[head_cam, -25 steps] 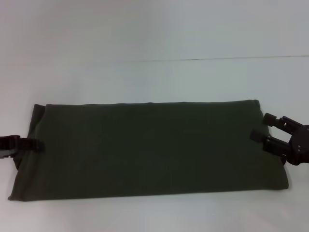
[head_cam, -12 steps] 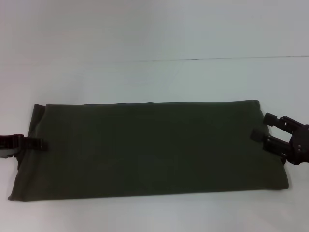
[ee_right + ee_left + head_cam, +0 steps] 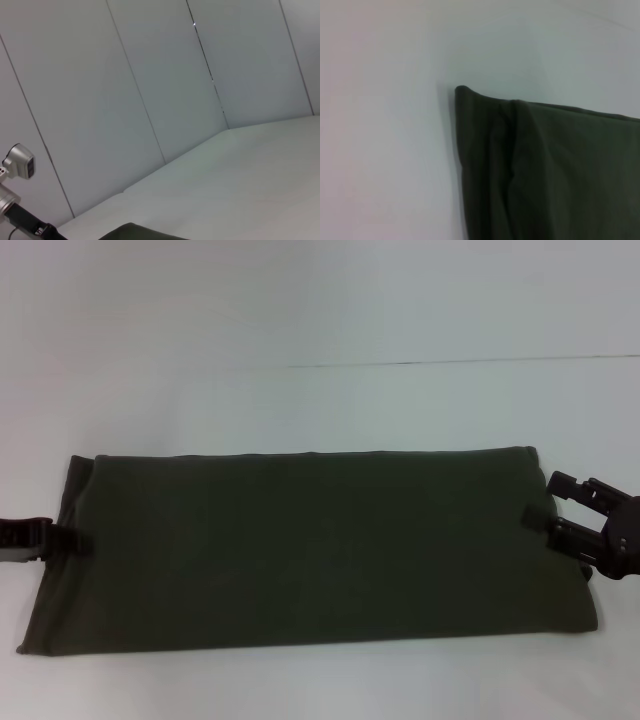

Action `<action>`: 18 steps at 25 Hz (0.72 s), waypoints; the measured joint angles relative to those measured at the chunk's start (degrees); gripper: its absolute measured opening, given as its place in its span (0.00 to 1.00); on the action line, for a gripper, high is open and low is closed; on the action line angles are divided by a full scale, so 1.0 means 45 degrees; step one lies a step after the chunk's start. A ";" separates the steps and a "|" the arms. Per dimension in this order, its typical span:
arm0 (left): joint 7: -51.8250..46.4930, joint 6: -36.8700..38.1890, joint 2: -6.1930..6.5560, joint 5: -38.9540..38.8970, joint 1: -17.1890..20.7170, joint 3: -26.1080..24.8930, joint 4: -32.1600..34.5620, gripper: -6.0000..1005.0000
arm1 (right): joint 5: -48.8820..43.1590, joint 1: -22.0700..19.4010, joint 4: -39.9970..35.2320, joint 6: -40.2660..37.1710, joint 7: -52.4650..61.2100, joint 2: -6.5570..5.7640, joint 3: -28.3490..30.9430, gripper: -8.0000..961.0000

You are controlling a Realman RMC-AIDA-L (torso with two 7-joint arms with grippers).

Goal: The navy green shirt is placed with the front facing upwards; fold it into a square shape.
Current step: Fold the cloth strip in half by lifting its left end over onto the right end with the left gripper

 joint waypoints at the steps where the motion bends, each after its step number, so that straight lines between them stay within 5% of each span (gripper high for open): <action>1: 0.0014 0.0008 0.0000 0.0006 -0.0009 0.0049 0.0004 0.67 | 0.0000 0.0001 0.0000 0.0000 0.0000 0.0000 0.0002 0.83; 13: 0.0104 -0.0009 -0.0020 -0.0048 -0.0032 0.0382 -0.0011 0.19 | 0.0015 0.0000 0.0000 -0.0018 0.0029 -0.0019 -0.0002 0.83; 18: 0.0132 -0.0079 -0.0032 -0.0062 -0.0035 0.0450 -0.0016 0.10 | 0.0020 -0.0004 -0.0007 -0.0084 0.0083 -0.0026 -0.0004 0.83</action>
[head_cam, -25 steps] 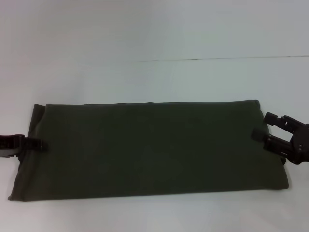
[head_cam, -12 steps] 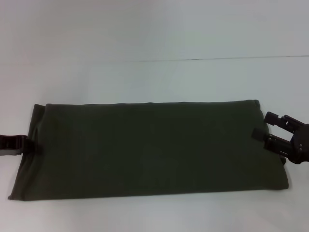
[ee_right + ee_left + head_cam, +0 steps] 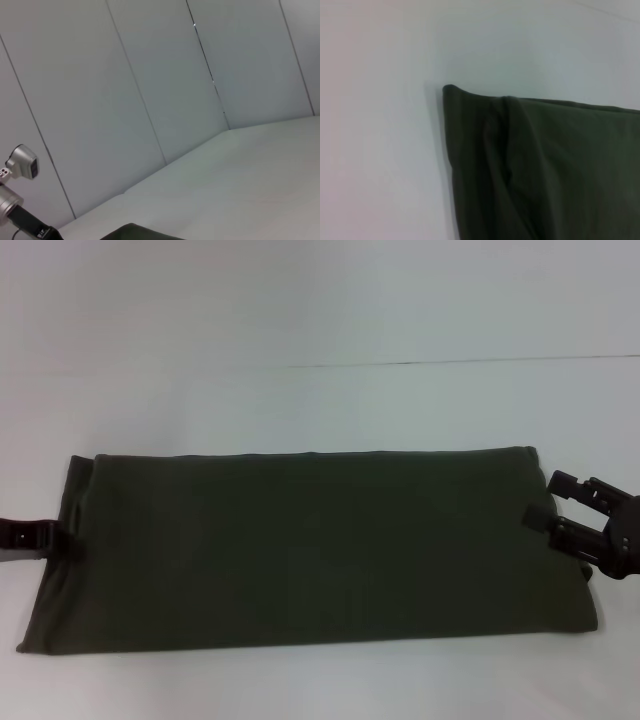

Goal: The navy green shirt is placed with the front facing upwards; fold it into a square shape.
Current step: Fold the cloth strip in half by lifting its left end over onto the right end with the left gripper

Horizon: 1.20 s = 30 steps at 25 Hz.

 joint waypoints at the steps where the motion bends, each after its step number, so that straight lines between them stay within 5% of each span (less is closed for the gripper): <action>1: 0.0004 -0.0015 -0.0009 -0.0005 0.0002 0.0035 0.0000 0.09 | 0.0000 -0.0004 -0.0005 -0.0033 0.0017 -0.0008 0.0000 0.83; 19: 0.0177 -0.0004 -0.0085 -0.0019 0.0020 0.0292 0.0154 0.04 | -0.0002 -0.0056 -0.0013 -0.0108 0.0036 0.0008 -0.0003 0.83; 25: -0.0017 0.0102 -0.0106 -0.0056 0.0078 0.0242 0.0389 0.11 | -0.0001 -0.0056 -0.0013 -0.0104 0.0036 0.0008 -0.0035 0.83; 30: -0.0162 0.0066 -0.0113 -0.0074 0.0107 0.0236 0.0562 0.31 | -0.0012 -0.0041 -0.0013 -0.0065 0.0032 0.0007 -0.0068 0.83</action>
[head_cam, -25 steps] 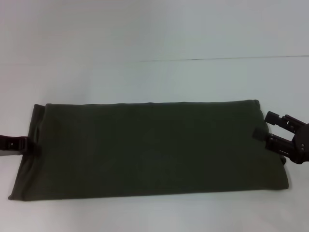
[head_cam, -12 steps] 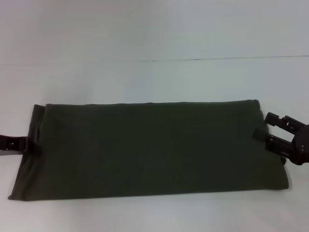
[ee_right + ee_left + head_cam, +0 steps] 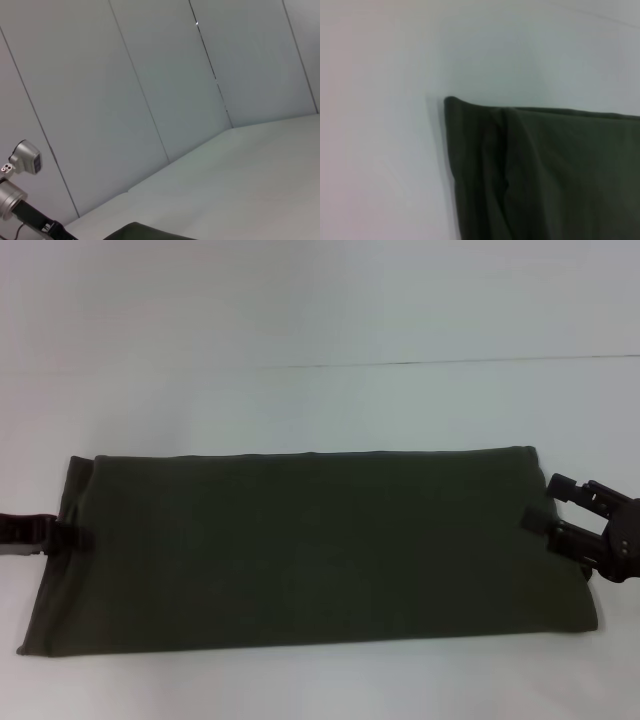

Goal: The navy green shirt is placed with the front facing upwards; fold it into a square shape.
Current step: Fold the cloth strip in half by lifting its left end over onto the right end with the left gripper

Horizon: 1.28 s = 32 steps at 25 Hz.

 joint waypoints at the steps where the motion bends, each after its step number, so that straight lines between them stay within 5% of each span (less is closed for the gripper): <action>1: -0.0016 -0.0027 -0.0010 -0.0003 0.0032 0.0000 0.0151 0.35 | -0.0011 0.0009 0.0003 0.0016 0.0000 0.0000 -0.0012 0.83; 14: -0.0164 -0.0334 -0.0012 0.0078 0.0085 -0.0100 0.0240 0.82 | 0.0011 -0.0009 0.0020 0.0042 0.0004 0.0001 -0.0012 0.83; 20: -0.0265 -0.0485 -0.0012 0.0140 0.0106 -0.0155 0.0142 0.92 | 0.0012 0.0016 0.0020 0.0056 0.0004 0.0000 -0.0004 0.83; 32: -0.0262 -0.0993 -0.0020 0.0174 0.0118 0.0116 -0.0369 0.92 | 0.0011 0.0025 0.0020 0.0055 0.0004 -0.0001 -0.0009 0.83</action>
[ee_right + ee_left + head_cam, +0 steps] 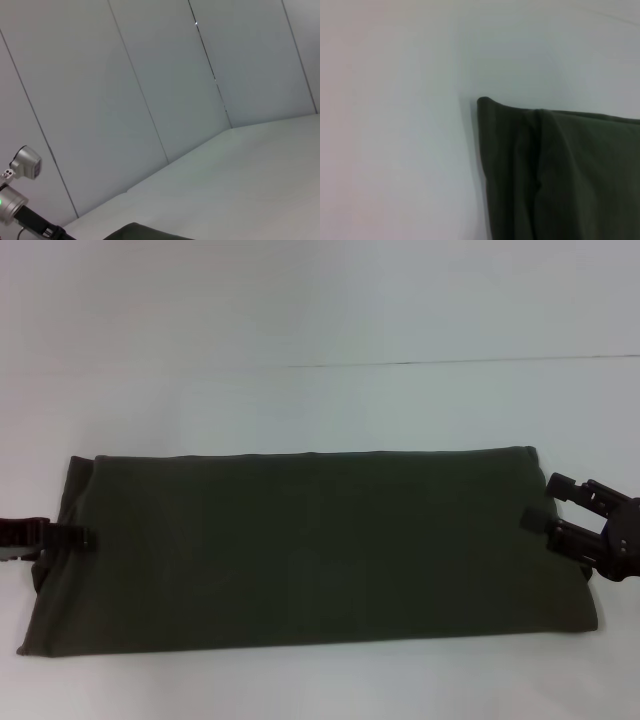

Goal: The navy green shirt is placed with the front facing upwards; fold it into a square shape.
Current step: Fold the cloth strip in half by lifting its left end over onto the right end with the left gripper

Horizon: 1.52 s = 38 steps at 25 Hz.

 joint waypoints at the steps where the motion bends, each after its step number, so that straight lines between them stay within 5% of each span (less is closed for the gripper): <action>1: -0.0007 0.0000 -0.0006 0.0000 -0.0001 0.0012 0.0000 0.92 | 0.0001 0.0000 -0.0001 0.0000 0.0000 0.0000 0.0000 0.83; 29: 0.0040 0.0297 -0.0052 -0.0118 -0.0329 0.0042 -0.0598 0.91 | 0.0000 -0.0098 0.0000 -0.0094 0.0000 -0.0020 0.0008 0.83; 38: 0.0254 0.0351 -0.0056 -0.0118 -0.0394 0.0446 -0.0558 0.73 | 0.0000 -0.0098 0.0000 -0.0107 0.0000 -0.0019 0.0033 0.83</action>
